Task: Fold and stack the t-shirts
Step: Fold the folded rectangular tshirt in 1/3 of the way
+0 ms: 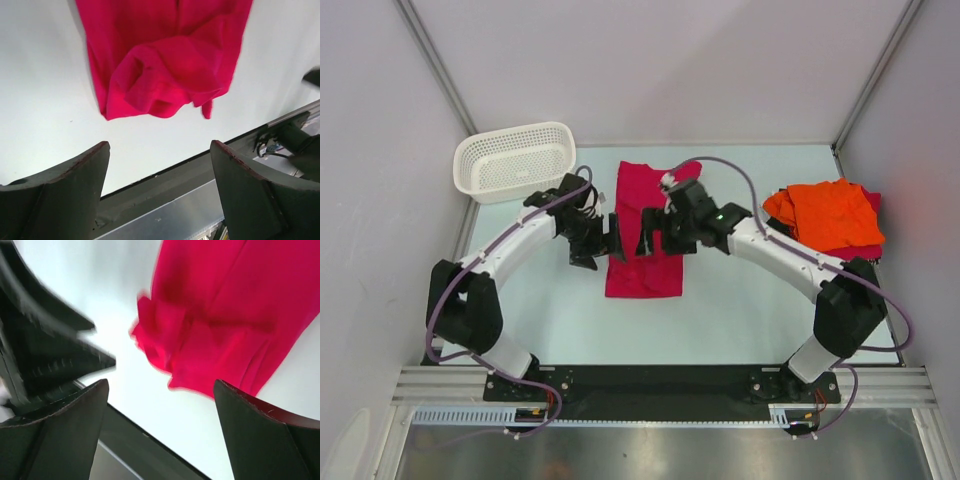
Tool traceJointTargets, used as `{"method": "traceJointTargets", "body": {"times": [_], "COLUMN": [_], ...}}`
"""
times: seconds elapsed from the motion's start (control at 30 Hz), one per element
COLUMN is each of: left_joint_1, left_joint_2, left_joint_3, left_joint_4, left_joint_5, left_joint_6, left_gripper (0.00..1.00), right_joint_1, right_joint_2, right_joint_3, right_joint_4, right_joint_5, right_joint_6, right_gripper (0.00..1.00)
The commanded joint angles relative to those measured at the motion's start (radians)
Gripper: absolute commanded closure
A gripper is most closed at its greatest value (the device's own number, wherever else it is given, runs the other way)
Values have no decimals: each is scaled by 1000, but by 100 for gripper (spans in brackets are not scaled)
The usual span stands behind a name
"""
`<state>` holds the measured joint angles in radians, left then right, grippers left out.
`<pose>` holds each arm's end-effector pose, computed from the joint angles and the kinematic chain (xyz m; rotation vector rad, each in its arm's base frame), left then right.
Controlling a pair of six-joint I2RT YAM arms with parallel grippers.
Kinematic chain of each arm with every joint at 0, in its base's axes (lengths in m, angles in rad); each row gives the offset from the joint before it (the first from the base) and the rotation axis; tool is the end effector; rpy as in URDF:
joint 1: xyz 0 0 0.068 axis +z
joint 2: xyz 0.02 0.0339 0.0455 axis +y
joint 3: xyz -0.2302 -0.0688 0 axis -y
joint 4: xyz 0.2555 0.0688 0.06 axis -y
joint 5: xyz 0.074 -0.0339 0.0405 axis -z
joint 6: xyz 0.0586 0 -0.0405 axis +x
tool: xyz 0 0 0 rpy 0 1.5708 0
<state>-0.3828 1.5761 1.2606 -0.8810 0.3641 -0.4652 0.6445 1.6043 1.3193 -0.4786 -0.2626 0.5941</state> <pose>0.2981 -0.1425 0.2016 -0.0182 2.8689 -0.7044 0.2979 0.2429 0.2390 -0.2028 2.4817 0.8836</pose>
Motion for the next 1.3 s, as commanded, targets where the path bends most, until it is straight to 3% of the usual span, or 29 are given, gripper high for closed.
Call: {"method": "traceJointTargets", "body": {"times": [0.0,0.27,0.4,0.77,1.03,1.07,1.1,1.17,1.2,1.27], "left_joint_1": [5,30,145,433,463,464,466,466,466,466], "left_joint_2": [-44,-83,-94,-145,-133,-134,-139,-139,-139,-137], "left_joint_3": [-84,-159,-181,-81,-85,-90,-102,-112,-119,-124], "left_joint_4": [-21,-22,-30,-96,-124,-122,-121,-116,-116,-113], "left_joint_5": [-37,-54,-18,-65,-90,-91,-87,-85,-85,-90], "left_joint_6": [36,34,36,56,94,94,96,96,96,99], "left_gripper": [13,12,12,9,9,9,9,9,9,9], "right_joint_1": [184,394,454,480,465,463,462,449,445,429], "right_joint_2": [-1,54,95,224,328,338,344,353,352,345], "right_joint_3": [38,43,35,57,135,141,149,159,161,161], "right_joint_4": [-195,-250,-221,-121,-84,-84,-81,-89,-89,-95], "right_joint_5": [262,634,766,804,738,735,721,706,703,709], "right_joint_6": [-203,-247,-280,-329,-376,-384,-387,-390,-390,-389], "right_gripper": [10,13,13,14,19,21,37,52,65,77]}}
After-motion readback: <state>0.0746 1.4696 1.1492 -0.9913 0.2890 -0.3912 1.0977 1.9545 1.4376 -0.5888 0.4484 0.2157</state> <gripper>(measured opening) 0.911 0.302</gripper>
